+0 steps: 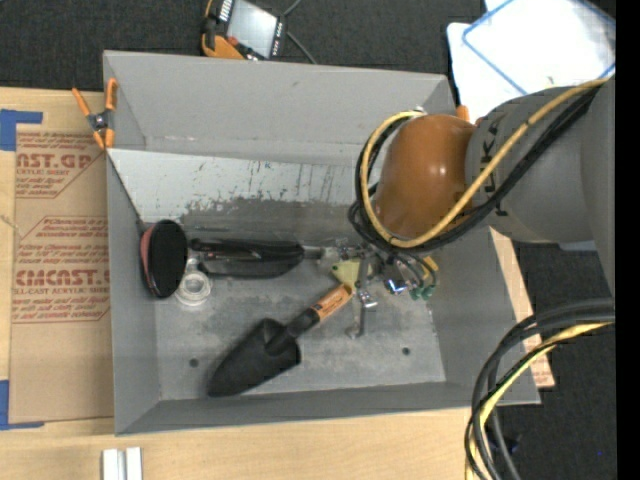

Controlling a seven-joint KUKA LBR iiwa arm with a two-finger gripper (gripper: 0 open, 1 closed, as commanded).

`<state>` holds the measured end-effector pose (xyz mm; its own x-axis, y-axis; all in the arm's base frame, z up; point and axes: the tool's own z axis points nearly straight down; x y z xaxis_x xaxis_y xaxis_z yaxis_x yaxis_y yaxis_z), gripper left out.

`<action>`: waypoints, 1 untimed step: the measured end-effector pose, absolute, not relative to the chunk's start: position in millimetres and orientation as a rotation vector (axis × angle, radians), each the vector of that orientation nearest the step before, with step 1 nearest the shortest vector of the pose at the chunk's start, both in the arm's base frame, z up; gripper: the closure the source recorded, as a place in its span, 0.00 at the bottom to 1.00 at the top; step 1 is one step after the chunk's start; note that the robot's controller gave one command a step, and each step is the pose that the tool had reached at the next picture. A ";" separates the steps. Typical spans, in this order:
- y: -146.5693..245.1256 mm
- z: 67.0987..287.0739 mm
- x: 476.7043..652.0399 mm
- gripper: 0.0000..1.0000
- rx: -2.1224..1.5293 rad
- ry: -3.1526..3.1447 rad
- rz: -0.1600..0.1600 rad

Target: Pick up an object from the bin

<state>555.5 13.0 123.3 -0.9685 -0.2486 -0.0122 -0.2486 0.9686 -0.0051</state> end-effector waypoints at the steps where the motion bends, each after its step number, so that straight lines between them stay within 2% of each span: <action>1: 6.8 75.8 549.6 0.00 -0.294 3.134 0.003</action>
Offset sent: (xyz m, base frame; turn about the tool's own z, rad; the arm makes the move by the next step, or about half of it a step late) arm -0.0170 0.0064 -0.0533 -0.2114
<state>549.6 6.8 75.8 -0.9826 -0.1857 0.0055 -0.1857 0.9826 0.0025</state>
